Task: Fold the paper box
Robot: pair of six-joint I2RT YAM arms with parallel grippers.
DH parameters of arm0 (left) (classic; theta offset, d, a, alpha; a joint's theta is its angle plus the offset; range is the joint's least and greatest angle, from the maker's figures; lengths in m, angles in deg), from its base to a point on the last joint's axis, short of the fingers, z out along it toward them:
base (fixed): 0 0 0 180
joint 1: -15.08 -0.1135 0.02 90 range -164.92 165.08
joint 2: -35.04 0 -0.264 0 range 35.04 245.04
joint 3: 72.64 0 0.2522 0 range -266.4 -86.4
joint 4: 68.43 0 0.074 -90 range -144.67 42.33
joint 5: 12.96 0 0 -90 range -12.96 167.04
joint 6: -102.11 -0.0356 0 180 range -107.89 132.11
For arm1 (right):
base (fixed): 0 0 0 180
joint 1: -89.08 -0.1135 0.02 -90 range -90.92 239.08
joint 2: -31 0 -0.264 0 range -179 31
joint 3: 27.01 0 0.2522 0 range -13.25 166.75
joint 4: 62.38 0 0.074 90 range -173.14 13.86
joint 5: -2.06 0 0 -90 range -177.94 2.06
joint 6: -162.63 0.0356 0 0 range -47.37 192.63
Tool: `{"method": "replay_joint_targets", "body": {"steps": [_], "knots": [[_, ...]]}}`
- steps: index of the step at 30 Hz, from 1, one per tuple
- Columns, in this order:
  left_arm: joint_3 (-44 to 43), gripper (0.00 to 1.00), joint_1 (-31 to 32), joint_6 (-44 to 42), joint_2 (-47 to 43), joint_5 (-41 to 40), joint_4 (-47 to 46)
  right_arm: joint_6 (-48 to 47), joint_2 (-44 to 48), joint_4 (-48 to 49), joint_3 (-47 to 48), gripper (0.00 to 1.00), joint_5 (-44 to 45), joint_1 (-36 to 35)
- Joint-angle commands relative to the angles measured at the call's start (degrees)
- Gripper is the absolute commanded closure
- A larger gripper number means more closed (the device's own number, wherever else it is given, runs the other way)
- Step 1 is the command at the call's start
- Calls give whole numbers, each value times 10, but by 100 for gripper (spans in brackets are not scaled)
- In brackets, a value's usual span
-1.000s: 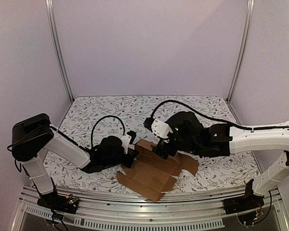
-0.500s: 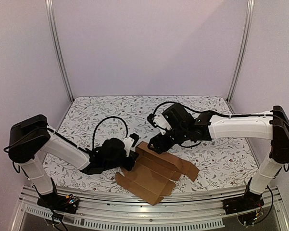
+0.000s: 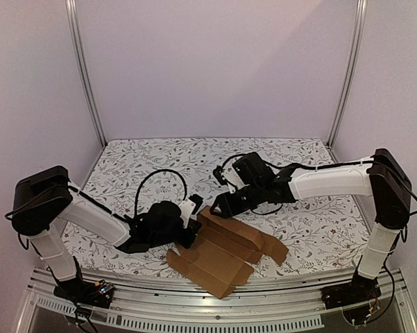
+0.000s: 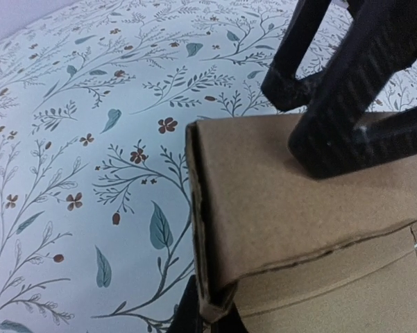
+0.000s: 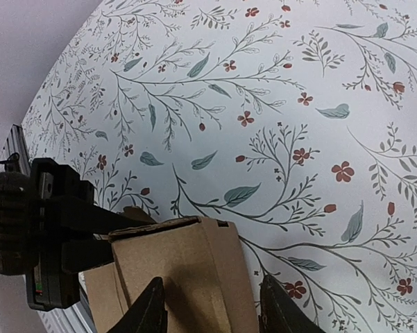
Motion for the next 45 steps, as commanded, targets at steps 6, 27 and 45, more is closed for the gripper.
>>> {"method": "replay_joint_targets", "body": {"steps": [6,27,45], "knots": [[-7,94,10,-12,14,0,-15,46,-24,57,-34,67,-45,3],[-50,71,5,-24,74,-20,-64,71,-22,95,-65,76,-69,1],[-55,100,5,-23,77,-26,-79,99,-25,122,-65,75,-68,-19]]}}
